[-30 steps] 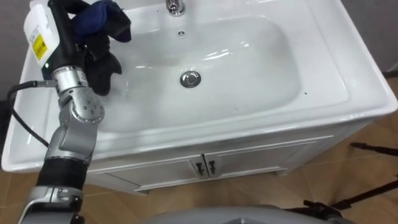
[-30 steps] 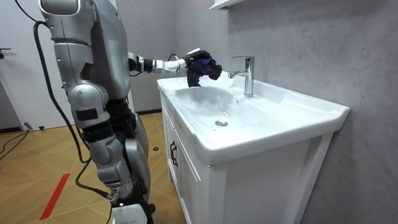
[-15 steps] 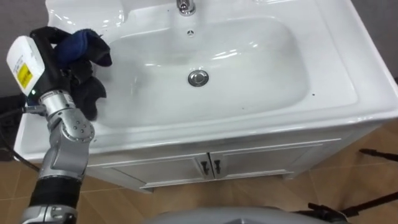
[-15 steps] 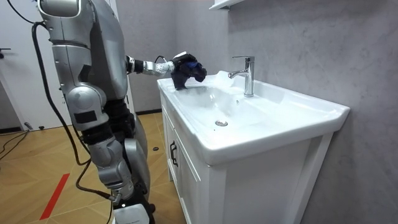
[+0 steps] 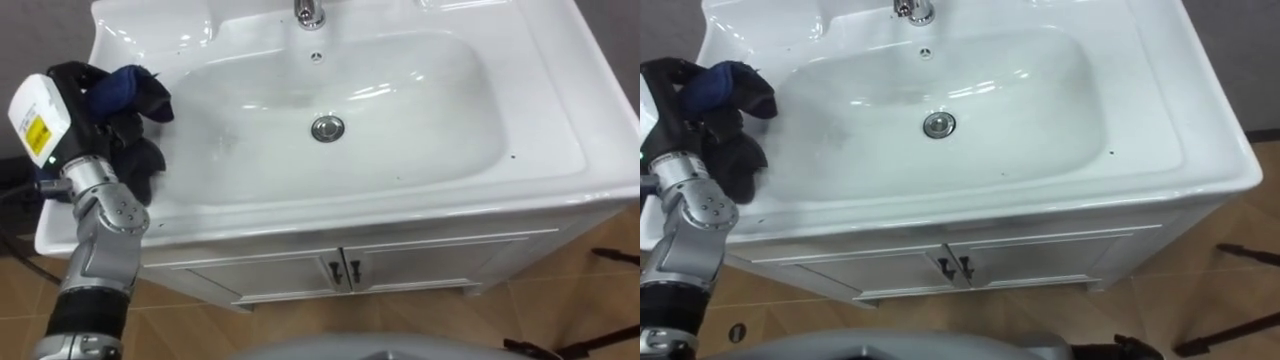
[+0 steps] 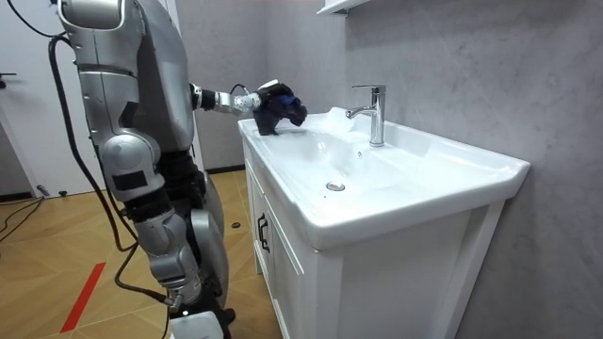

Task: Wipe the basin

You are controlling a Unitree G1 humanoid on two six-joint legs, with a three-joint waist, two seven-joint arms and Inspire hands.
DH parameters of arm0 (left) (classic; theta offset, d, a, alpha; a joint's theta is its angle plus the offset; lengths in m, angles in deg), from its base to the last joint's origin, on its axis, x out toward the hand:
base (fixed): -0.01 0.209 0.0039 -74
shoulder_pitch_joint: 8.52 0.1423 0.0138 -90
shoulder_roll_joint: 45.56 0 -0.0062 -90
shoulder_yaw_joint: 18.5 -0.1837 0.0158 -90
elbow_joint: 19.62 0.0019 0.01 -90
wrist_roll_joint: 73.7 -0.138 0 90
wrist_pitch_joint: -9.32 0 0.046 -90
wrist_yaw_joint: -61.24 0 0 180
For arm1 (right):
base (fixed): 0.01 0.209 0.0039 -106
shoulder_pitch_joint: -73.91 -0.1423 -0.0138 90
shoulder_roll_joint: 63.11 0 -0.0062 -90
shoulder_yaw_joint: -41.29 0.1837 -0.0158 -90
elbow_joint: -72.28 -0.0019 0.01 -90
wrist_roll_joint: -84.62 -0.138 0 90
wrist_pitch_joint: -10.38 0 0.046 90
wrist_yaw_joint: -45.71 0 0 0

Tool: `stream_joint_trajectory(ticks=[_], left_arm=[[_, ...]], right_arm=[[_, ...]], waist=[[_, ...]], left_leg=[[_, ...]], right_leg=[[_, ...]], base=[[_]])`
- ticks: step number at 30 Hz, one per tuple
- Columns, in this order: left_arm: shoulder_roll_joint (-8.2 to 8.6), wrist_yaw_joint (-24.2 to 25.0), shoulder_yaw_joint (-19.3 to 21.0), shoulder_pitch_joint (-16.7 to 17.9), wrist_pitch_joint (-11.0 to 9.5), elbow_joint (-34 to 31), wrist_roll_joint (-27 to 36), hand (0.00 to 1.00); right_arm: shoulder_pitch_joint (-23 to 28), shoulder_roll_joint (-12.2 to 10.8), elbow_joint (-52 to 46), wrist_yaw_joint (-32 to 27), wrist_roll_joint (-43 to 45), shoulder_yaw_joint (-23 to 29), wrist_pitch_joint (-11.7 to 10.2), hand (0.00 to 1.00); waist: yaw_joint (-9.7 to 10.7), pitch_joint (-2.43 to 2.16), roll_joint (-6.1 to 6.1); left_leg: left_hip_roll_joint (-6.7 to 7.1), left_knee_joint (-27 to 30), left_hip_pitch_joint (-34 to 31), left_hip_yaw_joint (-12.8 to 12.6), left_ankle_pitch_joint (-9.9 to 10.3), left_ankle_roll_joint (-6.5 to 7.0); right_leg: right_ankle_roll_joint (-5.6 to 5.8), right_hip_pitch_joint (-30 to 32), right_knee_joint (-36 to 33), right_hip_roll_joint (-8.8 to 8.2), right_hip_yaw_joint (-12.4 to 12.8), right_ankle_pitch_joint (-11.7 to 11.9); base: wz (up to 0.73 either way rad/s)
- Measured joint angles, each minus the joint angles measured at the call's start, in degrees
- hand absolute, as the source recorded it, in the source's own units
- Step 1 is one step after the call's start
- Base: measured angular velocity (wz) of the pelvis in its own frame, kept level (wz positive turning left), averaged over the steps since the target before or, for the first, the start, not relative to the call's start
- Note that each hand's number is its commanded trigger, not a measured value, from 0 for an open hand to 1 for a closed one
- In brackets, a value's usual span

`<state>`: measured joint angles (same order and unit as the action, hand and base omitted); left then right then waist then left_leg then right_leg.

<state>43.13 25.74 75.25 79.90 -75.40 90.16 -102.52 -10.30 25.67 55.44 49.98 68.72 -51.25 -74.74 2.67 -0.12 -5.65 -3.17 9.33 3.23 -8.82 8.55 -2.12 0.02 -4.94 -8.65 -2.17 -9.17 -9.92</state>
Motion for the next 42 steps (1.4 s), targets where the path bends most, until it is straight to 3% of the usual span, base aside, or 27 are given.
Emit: stream_joint_trajectory(ticks=[14,15,16,17,18,19,20,21,42], left_arm=[[-0.03,-0.1,2.7,0.0,1.7,2.3,-3.5,1.0],[-0.03,-0.1,2.9,0.0,1.8,2.4,-3.5,0.93],[-0.03,-0.1,3.0,0.1,1.8,2.4,-3.5,0.93],[-0.03,-0.1,3.0,0.2,1.8,2.4,-3.5,0.67],[-0.03,-0.1,3.0,0.2,1.8,2.4,-3.5,0.62],[-0.03,-0.1,3.0,0.3,1.8,2.5,-3.5,0.25],[-0.03,-0.1,2.9,0.3,1.8,2.6,-3.5,0.04],[-0.03,-0.1,2.9,0.3,1.8,2.8,-3.5,0.0],[-0.02,-0.1,2.9,0.3,1.8,2.7,-3.6,0.0]], right_arm=[[1.1,-0.5,0.2,-1.8,3.4,0.4,1.3,0.0],[1.1,-0.5,0.3,-1.8,3.9,0.4,1.5,0.0],[1.2,-0.6,0.4,-1.8,4.5,0.4,1.5,0.0],[1.2,-0.6,0.4,-1.8,4.9,0.5,1.5,0.0],[1.2,-0.7,0.4,-1.8,5.3,0.5,1.5,0.0],[1.2,-0.7,0.4,-1.8,5.4,0.5,1.5,0.0],[1.2,-0.8,0.4,-1.8,5.6,0.4,1.5,0.0],[1.1,-0.8,0.4,-1.8,5.6,0.4,1.5,0.0],[0.8,-0.7,0.6,-1.6,5.6,0.6,1.5,0.0]], waist=[[0.0,0.01,0.13],[0.0,0.01,0.13],[0.0,0.02,0.15],[0.0,0.03,0.17],[0.0,0.06,0.25],[0.0,0.07,0.29],[0.0,0.08,0.32],[0.0,0.08,0.31],[0.1,-0.02,-0.15]], left_leg=[[0.23,0.0,0.4,0.1,0.0,0.01],[0.25,0.0,0.4,0.1,0.0,0.01],[0.27,0.0,0.5,0.1,0.0,0.01],[0.28,0.0,0.5,0.1,0.0,0.01],[0.3,0.0,0.7,0.1,0.0,0.01],[0.31,0.0,0.8,0.1,0.0,0.01],[0.32,0.0,0.9,0.1,0.0,0.01],[0.34,0.0,1.0,0.1,0.0,0.01],[0.4,-0.7,1.3,0.2,0.0,0.01]], right_leg=[[0.05,-0.2,-0.1,-0.31,-0.3,-0.3],[0.06,-0.2,-0.1,-0.33,-0.2,-0.4],[0.06,-0.3,-0.1,-0.35,-0.2,-0.4],[0.07,-0.4,-0.1,-0.36,-0.2,-0.3],[0.07,-0.6,-0.1,-0.36,-0.2,-0.4],[0.09,-0.7,-0.1,-0.36,-0.2,-0.4],[0.13,-0.9,0.0,-0.36,-0.2,-0.4],[0.16,-1.0,0.0,-0.36,-0.2,-0.4],[0.2,-1.2,0.0,-0.33,-0.2,-0.5]], base=[[0.0],[0.0],[0.0],[0.0],[0.0],[0.0],[0.0],[0.0],[0.0]])
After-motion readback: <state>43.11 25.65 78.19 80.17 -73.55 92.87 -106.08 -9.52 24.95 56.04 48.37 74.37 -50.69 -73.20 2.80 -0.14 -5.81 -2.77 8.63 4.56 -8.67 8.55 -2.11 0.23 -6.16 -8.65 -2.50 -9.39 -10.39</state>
